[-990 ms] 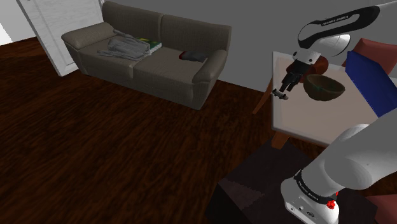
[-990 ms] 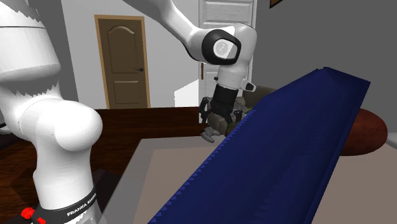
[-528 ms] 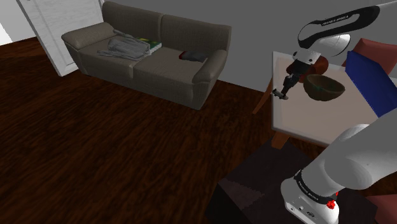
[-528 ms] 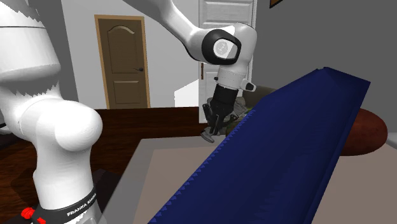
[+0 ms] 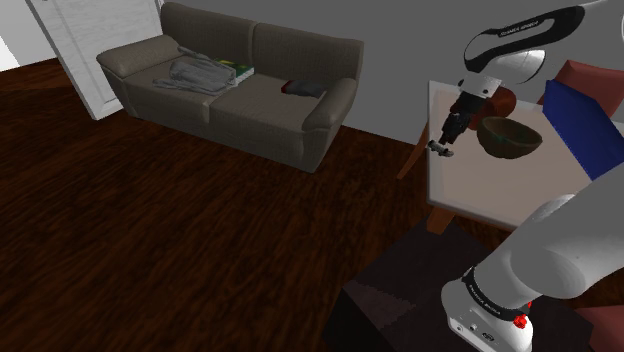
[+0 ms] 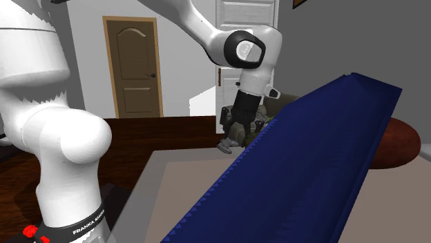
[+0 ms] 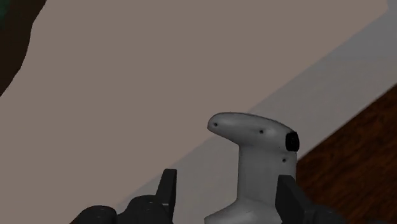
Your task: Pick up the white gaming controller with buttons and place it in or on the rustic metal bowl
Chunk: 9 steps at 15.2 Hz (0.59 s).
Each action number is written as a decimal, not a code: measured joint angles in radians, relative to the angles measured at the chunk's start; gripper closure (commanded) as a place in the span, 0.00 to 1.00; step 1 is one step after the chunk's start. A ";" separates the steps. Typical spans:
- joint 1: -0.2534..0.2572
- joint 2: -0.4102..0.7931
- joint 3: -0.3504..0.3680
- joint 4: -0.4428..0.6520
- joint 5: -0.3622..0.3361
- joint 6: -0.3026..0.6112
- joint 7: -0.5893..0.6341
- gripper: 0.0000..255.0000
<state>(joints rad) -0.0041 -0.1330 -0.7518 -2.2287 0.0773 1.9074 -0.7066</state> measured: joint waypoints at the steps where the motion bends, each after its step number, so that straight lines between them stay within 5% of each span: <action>1: 0.013 0.100 -0.009 0.102 0.033 -0.102 -0.024 0.00; 5: -0.060 0.603 0.035 0.648 0.155 -0.618 -0.127 0.00; 9: -0.068 0.659 0.055 0.672 0.158 -0.667 -0.135 0.00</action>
<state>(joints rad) -0.0723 0.5255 -0.6968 -1.5564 0.2351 1.2404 -0.8417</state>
